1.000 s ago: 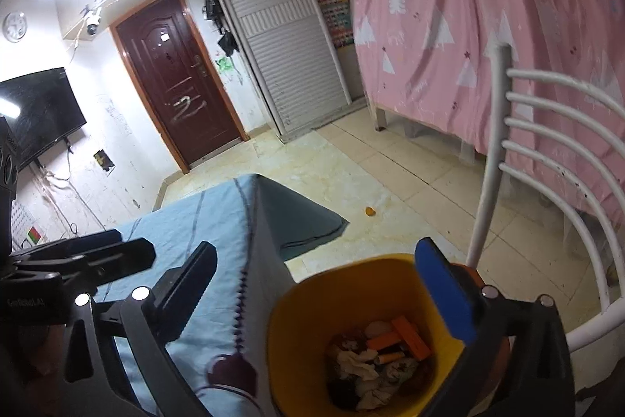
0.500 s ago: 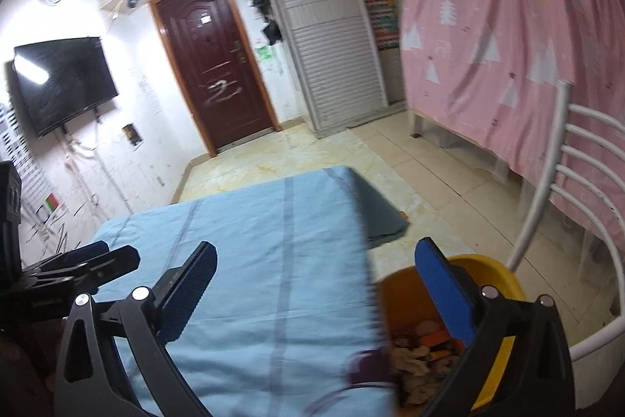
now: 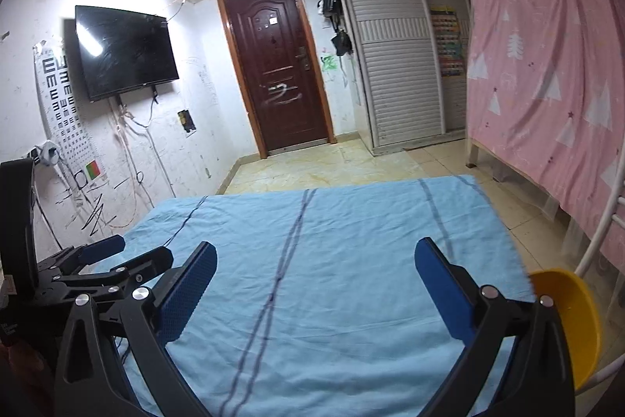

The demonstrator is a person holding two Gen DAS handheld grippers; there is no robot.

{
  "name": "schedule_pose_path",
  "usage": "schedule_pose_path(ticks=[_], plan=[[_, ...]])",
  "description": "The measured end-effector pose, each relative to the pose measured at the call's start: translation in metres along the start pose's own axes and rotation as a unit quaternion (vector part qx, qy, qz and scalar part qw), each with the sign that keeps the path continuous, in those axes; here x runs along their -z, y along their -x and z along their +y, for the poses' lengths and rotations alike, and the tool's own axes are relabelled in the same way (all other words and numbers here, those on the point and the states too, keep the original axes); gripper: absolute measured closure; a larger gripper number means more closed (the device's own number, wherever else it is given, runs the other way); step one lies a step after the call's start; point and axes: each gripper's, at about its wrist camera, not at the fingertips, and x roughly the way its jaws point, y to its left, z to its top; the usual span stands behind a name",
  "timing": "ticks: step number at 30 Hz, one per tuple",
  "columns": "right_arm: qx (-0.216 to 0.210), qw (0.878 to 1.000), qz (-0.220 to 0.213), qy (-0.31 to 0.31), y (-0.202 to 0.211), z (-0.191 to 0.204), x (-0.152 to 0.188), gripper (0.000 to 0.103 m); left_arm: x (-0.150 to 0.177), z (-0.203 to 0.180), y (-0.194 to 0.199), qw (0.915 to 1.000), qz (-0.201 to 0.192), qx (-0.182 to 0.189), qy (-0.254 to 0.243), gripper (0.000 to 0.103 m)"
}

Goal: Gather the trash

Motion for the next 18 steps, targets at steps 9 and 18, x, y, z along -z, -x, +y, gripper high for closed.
schedule_pose_path(ticks=[9, 18], plan=[[-0.003, 1.000, 0.013, 0.009, -0.008, 0.009, 0.003, 0.009, 0.012, 0.020, -0.005, 0.9996, 0.004, 0.006, 0.028, 0.007], [-0.003, 1.000, 0.020, 0.016, -0.012, 0.013, 0.006, 0.009, 0.013, 0.019, -0.004, 0.9994, 0.004, 0.009, 0.032, 0.007]])
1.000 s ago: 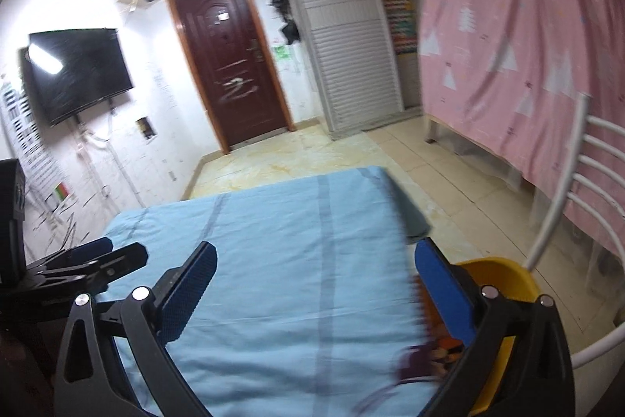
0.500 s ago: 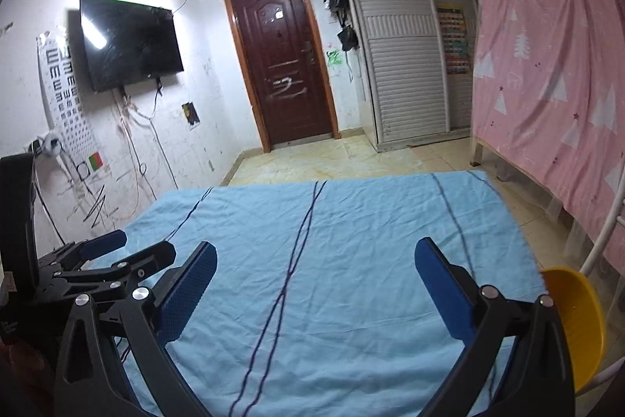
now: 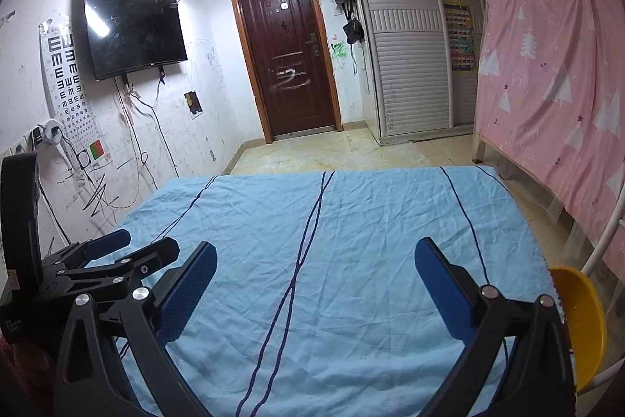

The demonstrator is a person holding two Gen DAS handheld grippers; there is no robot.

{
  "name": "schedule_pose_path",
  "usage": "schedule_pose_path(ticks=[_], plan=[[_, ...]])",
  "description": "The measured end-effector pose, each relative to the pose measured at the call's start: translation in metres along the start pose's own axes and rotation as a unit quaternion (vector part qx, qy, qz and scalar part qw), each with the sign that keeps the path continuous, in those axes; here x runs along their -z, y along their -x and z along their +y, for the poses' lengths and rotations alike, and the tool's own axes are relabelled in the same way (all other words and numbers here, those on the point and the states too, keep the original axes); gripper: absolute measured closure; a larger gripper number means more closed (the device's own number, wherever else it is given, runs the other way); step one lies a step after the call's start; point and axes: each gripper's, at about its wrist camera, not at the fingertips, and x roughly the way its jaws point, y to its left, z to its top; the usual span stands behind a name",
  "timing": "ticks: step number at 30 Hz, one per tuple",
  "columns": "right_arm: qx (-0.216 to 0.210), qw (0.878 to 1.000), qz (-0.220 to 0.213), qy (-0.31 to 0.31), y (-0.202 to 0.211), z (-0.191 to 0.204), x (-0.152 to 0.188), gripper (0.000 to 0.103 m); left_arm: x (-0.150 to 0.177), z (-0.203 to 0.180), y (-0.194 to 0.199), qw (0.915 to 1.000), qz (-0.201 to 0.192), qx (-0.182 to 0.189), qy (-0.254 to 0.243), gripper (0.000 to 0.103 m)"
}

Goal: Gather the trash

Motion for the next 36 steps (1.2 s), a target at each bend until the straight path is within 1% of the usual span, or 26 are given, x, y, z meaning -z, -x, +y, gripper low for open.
schedule_pose_path(ticks=[8, 36], plan=[[-0.005, 1.000, 0.007, 0.004, -0.0028, 0.0036, 0.0018, 0.009, -0.0001, 0.0011, -0.0009, 1.0000, 0.000, -0.001, 0.001, 0.007], [-0.006, 1.000, 0.011, 0.005, -0.0058, 0.0023, 0.0038, 0.009, 0.0002, 0.0039, -0.0015, 1.0000, -0.001, -0.001, 0.004, 0.007]])
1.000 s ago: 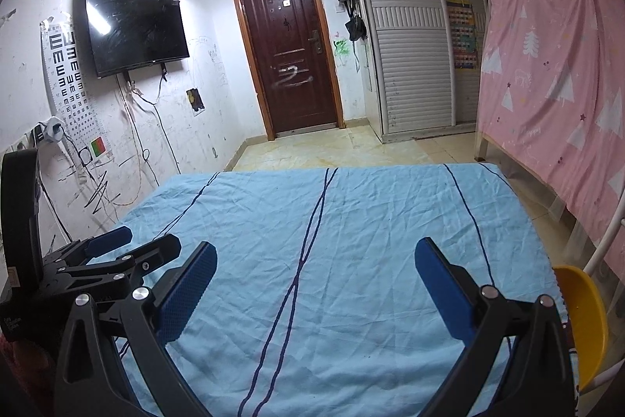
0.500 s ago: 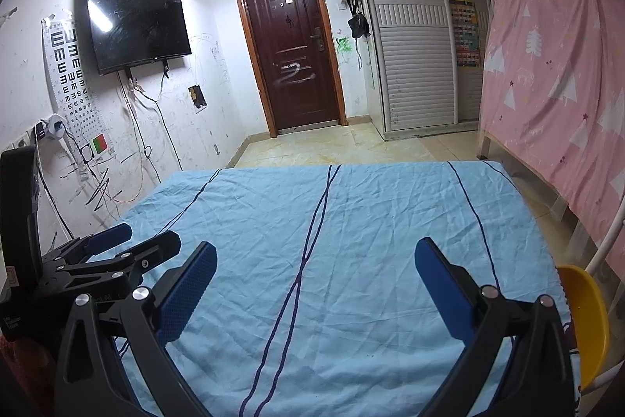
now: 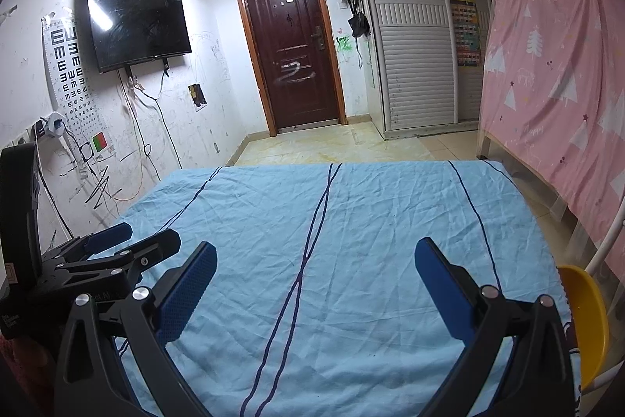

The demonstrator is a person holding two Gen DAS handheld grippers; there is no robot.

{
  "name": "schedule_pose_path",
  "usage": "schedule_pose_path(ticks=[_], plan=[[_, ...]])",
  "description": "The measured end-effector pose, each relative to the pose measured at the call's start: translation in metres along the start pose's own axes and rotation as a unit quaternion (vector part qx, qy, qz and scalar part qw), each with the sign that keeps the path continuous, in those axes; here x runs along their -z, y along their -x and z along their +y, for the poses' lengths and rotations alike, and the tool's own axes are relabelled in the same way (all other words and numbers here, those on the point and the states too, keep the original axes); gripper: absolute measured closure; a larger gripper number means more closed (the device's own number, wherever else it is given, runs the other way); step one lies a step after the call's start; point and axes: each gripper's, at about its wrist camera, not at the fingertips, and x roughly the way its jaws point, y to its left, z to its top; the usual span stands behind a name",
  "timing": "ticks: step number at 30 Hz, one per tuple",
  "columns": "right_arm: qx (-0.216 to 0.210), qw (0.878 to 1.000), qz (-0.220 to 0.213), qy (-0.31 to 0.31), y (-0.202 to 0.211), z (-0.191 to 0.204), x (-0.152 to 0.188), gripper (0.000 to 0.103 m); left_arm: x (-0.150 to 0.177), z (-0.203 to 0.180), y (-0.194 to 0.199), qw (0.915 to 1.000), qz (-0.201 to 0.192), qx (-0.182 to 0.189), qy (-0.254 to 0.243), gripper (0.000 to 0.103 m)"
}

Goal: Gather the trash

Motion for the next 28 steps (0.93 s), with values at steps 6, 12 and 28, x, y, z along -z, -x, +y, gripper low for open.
schedule_pose_path(ticks=[6, 12, 28], plan=[[-0.001, 1.000, 0.002, 0.000, 0.0001, 0.0012, 0.0003, 0.009, 0.0002, -0.0002, 0.0004, 1.0000, 0.000, 0.000, 0.000, 0.007], [-0.001, 1.000, 0.002, 0.001, -0.0003, 0.0014, 0.0010, 0.009, 0.0006, -0.0007, 0.0007, 1.0000, -0.001, -0.001, -0.001, 0.007], [-0.002, 1.000, 0.005, 0.001, -0.0012, 0.0014, 0.0022, 0.009, 0.0025, -0.0062, 0.0029, 1.0000, 0.000, 0.000, 0.002, 0.007]])
